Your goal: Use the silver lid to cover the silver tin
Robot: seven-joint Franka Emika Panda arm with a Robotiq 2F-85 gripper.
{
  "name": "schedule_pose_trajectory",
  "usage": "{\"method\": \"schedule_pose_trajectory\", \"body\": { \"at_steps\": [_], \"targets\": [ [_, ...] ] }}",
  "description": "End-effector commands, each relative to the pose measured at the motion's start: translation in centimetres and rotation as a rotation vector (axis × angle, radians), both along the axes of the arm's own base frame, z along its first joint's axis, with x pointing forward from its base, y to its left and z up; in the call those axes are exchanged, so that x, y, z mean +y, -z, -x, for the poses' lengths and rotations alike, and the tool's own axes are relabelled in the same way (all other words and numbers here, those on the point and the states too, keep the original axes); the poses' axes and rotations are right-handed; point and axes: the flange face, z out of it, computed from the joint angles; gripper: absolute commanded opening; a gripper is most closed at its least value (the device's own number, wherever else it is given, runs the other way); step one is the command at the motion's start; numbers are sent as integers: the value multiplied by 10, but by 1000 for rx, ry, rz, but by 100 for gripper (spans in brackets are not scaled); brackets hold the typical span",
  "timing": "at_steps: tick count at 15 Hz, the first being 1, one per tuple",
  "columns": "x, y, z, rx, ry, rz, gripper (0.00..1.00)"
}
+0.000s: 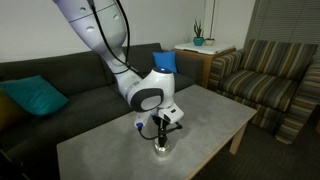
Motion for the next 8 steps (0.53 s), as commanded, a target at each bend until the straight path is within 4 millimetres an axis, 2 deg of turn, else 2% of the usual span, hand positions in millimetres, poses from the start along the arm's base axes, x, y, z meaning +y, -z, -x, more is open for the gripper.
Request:
{"method": "schedule_pose_trajectory", "body": {
  "at_steps": [1,8],
  "targets": [
    [-6,3,1,-20,29,18,44],
    [-13,-1,-10,-34,23,-6,44]
  ]
}}
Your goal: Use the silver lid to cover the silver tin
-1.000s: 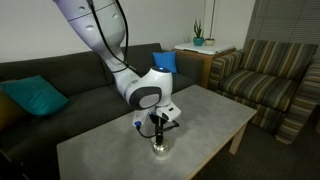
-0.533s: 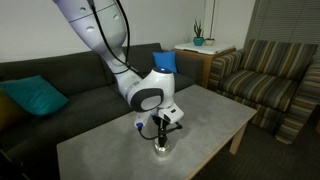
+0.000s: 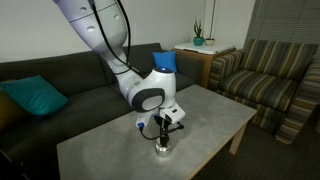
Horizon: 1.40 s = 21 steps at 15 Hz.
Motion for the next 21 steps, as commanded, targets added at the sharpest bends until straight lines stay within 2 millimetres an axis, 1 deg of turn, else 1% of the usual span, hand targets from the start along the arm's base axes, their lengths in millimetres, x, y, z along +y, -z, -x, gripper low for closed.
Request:
{"method": "schedule_pose_trajectory", "body": {
  "at_steps": [1,4,7,9,12,21],
  "targets": [
    [-9,0,-10,-19,2,-21,44],
    [-16,2,-19,-3,6,-42,44],
    [-20,13,-23,33,-1,-74,44],
    [-20,11,-27,60,-9,-95,44],
    [-18,11,-26,66,-7,-92,44],
    [-5,2,-7,0,54,-32,44]
  ]
}}
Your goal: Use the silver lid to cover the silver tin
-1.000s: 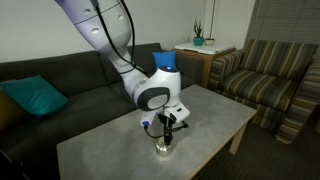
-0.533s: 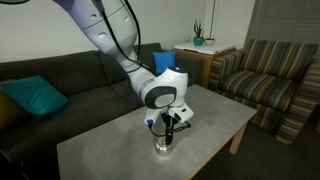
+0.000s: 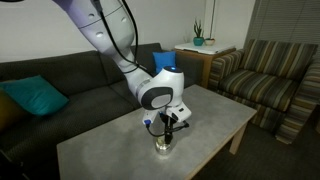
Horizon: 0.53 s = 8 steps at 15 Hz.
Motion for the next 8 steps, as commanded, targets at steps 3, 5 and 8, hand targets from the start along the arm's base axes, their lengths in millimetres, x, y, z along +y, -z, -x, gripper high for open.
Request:
{"method": "schedule_pose_trajectory", "body": {
  "at_steps": [3,5,8],
  "targets": [
    [9,-1,24,-31,44,26,44],
    [11,-2,27,-37,49,32,44],
    [15,-8,29,-41,43,36,44]
  ]
}}
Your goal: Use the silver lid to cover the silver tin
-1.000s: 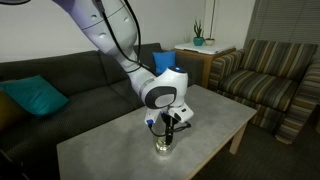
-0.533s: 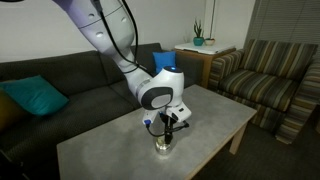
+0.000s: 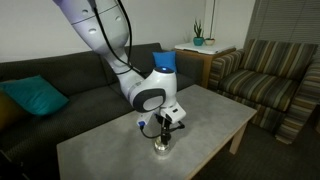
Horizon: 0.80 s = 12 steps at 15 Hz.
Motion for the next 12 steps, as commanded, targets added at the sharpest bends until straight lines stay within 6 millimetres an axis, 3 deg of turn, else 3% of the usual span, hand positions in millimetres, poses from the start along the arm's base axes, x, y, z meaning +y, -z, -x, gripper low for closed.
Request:
{"method": "schedule_pose_trajectory", "body": {
  "at_steps": [1,8,12],
  "targets": [
    [4,-12,12,4,10,6,44],
    [14,-30,15,3,-13,15,44],
    [7,-22,8,15,-16,-13,44]
  ]
}}
